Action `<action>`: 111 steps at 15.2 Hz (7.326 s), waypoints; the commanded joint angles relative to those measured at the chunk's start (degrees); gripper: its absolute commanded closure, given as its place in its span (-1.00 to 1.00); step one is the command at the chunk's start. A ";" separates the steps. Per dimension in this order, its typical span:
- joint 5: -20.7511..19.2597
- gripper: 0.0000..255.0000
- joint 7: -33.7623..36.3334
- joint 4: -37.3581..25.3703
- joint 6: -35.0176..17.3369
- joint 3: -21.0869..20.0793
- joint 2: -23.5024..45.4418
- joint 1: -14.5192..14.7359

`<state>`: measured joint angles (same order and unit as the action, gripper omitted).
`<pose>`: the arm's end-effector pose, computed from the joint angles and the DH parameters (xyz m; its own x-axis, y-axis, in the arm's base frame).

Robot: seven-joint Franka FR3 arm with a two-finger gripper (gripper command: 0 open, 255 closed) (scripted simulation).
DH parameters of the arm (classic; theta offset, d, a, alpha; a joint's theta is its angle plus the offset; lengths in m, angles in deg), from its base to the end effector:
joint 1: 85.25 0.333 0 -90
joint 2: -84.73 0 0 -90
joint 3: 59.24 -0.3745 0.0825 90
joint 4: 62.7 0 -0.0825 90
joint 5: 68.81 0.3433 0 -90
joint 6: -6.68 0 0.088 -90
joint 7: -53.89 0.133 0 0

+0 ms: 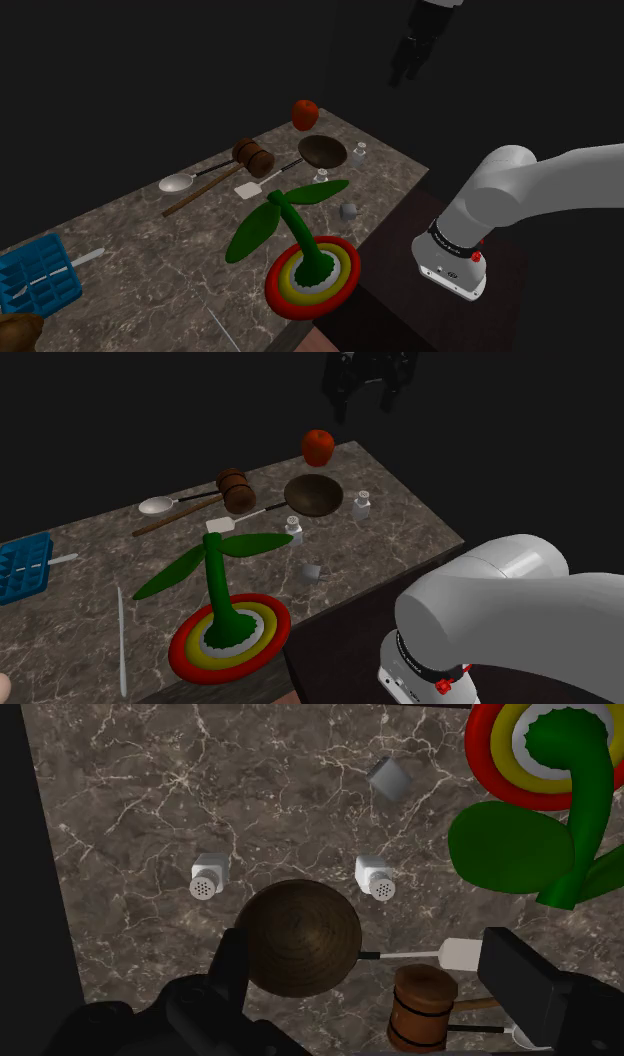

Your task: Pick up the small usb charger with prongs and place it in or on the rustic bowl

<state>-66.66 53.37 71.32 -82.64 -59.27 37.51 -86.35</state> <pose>0.2131 0.0011 0.6205 0.9990 -0.0093 0.0443 -0.0077 -0.9993 -0.0367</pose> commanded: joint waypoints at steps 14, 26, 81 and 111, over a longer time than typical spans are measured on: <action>4.72 -1.00 4.08 24.57 -21.09 -7.19 -2.52 3.96; 11.53 -1.00 8.81 38.13 -49.62 -16.05 13.51 10.03; 9.59 1.00 9.95 30.91 -30.89 -14.29 2.07 10.36; -1.91 1.00 -3.51 -0.16 -42.87 -4.38 45.50 -3.09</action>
<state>-68.53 49.74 70.93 -124.74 -63.59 82.50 -89.48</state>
